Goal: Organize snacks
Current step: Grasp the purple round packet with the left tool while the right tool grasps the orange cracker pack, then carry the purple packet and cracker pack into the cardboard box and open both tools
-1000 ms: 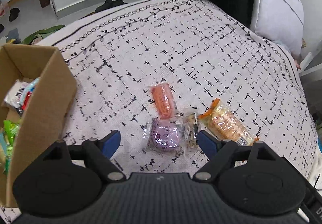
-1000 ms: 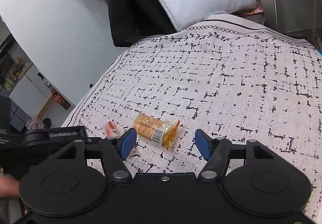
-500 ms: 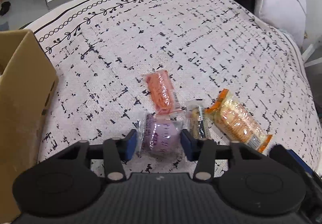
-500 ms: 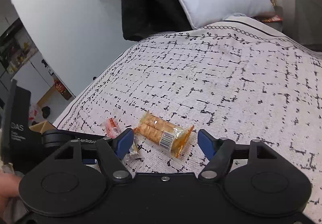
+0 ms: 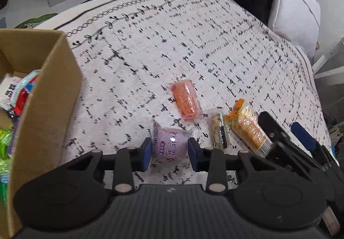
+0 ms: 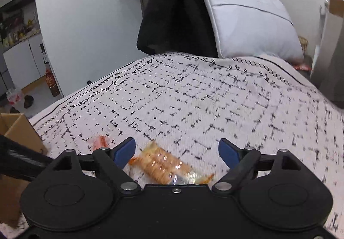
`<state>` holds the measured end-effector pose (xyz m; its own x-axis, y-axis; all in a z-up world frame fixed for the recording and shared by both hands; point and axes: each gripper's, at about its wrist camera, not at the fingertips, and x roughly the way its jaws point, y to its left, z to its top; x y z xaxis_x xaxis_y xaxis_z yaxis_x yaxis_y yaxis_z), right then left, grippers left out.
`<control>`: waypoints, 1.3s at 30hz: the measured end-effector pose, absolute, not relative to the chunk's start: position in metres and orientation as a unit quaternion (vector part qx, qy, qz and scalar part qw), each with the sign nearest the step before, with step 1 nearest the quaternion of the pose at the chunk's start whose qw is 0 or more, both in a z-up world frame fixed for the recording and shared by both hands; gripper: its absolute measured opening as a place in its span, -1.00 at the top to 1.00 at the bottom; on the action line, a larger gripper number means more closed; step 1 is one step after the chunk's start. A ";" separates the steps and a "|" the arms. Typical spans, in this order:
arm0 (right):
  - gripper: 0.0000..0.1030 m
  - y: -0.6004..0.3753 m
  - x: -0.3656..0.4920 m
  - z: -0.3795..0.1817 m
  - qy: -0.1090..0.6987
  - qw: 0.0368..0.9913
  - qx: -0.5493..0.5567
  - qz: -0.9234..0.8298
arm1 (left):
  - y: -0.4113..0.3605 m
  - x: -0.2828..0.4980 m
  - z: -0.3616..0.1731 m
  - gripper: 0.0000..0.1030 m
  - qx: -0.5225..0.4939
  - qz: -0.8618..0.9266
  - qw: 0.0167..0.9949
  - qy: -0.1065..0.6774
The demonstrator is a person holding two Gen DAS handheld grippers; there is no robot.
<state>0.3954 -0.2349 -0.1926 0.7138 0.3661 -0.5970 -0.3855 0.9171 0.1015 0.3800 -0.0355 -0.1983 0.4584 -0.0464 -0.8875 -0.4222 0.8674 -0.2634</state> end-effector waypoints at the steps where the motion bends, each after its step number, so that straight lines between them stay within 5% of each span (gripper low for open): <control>1: -0.64 -0.232 0.396 -0.194 0.320 0.924 -0.022 0.208 | -0.032 0.377 -0.196 0.32 -0.233 0.116 0.824 0.504; 6: -0.54 -0.213 0.395 -0.211 0.373 0.901 -0.089 0.200 | -0.017 0.364 -0.184 0.32 -0.241 0.117 0.829 0.491; 11: 0.23 -0.210 0.391 -0.216 0.400 0.889 -0.108 0.193 | -0.003 0.348 -0.166 0.32 -0.251 0.112 0.837 0.473; 39: 0.29 -0.169 0.322 -0.111 0.337 0.912 -0.030 0.234 | 0.089 0.240 -0.083 0.33 -0.332 0.118 0.870 0.346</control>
